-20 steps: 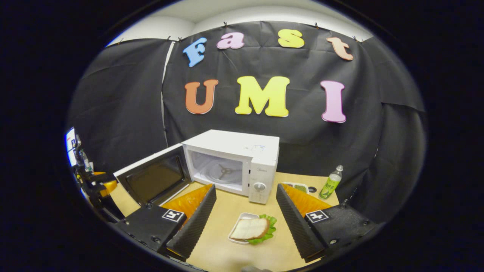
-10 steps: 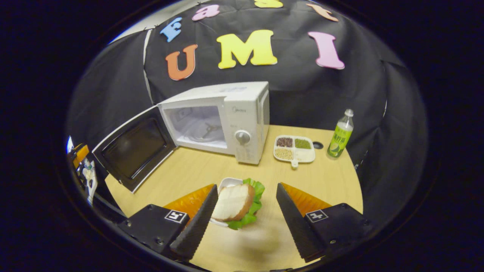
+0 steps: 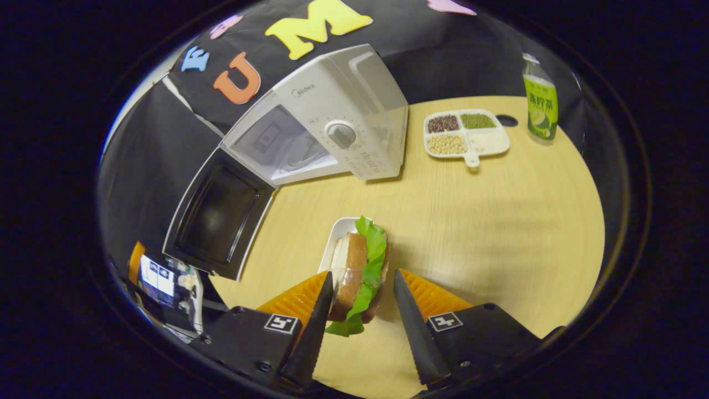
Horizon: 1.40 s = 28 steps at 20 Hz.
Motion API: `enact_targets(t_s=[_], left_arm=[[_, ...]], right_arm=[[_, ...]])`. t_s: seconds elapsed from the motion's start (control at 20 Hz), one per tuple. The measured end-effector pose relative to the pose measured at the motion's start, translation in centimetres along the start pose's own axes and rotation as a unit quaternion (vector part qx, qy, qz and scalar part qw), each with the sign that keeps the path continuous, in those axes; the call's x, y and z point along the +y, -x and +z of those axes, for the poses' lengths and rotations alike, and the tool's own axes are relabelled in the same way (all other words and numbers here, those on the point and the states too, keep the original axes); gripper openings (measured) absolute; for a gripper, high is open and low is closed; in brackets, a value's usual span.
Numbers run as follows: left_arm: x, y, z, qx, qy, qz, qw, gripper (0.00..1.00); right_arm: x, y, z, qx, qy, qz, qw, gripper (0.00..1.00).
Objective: Open the microwave oven with the left hand, put the food in, and close the microwave oven.
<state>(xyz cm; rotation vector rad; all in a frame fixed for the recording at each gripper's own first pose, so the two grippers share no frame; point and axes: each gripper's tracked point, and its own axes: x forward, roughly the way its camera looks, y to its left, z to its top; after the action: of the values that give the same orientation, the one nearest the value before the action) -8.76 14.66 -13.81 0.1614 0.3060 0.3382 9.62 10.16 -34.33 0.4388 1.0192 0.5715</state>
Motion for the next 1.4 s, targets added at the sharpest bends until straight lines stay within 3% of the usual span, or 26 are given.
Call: enact_targets(t_s=[0.1, 0.2, 0.25, 0.3, 0.35, 0.4, 0.45, 0.5, 0.55, 0.6, 0.65, 0.7, 0.75, 0.85, 0.9, 1.05, 1.4], left_arm=[[-1.5, 0.7, 0.7, -0.001, -0.010, 0.002, 1.000, 1.00], [-2.8, 1.4, 1.1, -0.001, -0.014, 0.004, 1.000, 0.96], [-3.2, 1.7, 1.3, -0.001, -0.011, 0.007, 1.000, 0.96], [-3.5, 2.0, 1.6, -0.004, -0.007, 0.008, 1.000, 0.96], [-3.9, 2.1, 1.6, -0.003, -0.006, 0.008, 1.000, 0.96], [-4.0, 2.3, 1.7, -0.003, -0.009, 0.009, 1.000, 0.96], [-4.1, 2.3, 1.8, -0.006, -0.013, 0.008, 1.000, 0.96], [-4.1, 2.2, 1.9, -0.008, -0.016, 0.007, 1.000, 0.96], [-3.9, 2.2, 2.1, -0.012, -0.017, 0.007, 1.000, 0.96], [-3.5, 2.1, 2.3, -0.018, -0.015, 0.005, 1.000, 0.96], [-3.3, 1.9, 2.5, -0.024, -0.008, -0.001, 1.000, 0.96], [-3.1, 1.6, 2.5, -0.026, -0.002, -0.007, 1.000, 0.96], [-2.8, 1.3, 2.7, -0.032, 0.002, -0.013, 0.999, 0.96], [-2.4, 0.6, 3.1, -0.051, -0.004, -0.033, 0.998, 0.96], [-2.3, 0.1, 2.9, -0.055, -0.008, -0.046, 0.997, 0.96], [-1.7, -0.5, 2.5, -0.060, -0.016, -0.083, 0.995, 0.96], [0.1, -1.1, 2.1, -0.056, -0.010, -0.138, 0.989, 0.96]], right_arm=[[0.2, 0.0, 0.1, 0.028, -0.032, 0.025, 0.999, 0.51], [0.5, 0.0, 0.1, 0.053, -0.057, 0.046, 0.996, 0.42], [0.6, -0.1, 0.2, 0.062, -0.063, 0.054, 0.995, 0.47], [0.4, 0.1, 0.3, 0.069, -0.060, 0.057, 0.994, 0.46], [0.5, 0.1, 0.3, 0.073, -0.055, 0.059, 0.994, 0.44], [0.6, 0.1, 0.3, 0.076, -0.051, 0.060, 0.994, 0.35], [0.7, 0.1, 0.4, 0.077, -0.048, 0.059, 0.994, 0.34], [0.8, 0.3, 0.5, 0.077, -0.045, 0.058, 0.994, 0.42], [1.0, 0.5, 0.8, 0.073, -0.042, 0.056, 0.995, 0.33], [1.4, 1.1, 1.0, 0.066, -0.037, 0.053, 0.996, 0.40], [1.8, 1.7, 1.4, 0.056, -0.033, 0.050, 0.997, 0.40], [2.5, 2.2, 1.8, 0.045, -0.027, 0.049, 0.997, 0.48], [3.2, 2.5, 2.2, 0.035, -0.024, 0.046, 0.998, 0.30], [5.0, 3.0, 2.8, 0.014, -0.028, 0.037, 0.999, 0.29], [6.3, 3.3, 3.1, -0.001, -0.035, 0.036, 0.999, 0.37], [11.3, 3.3, 4.3, -0.051, -0.065, 0.055, 0.995, 0.37], [19.4, -1.8, 8.6, -0.191, -0.120, 0.085, 0.971, 0.37]])
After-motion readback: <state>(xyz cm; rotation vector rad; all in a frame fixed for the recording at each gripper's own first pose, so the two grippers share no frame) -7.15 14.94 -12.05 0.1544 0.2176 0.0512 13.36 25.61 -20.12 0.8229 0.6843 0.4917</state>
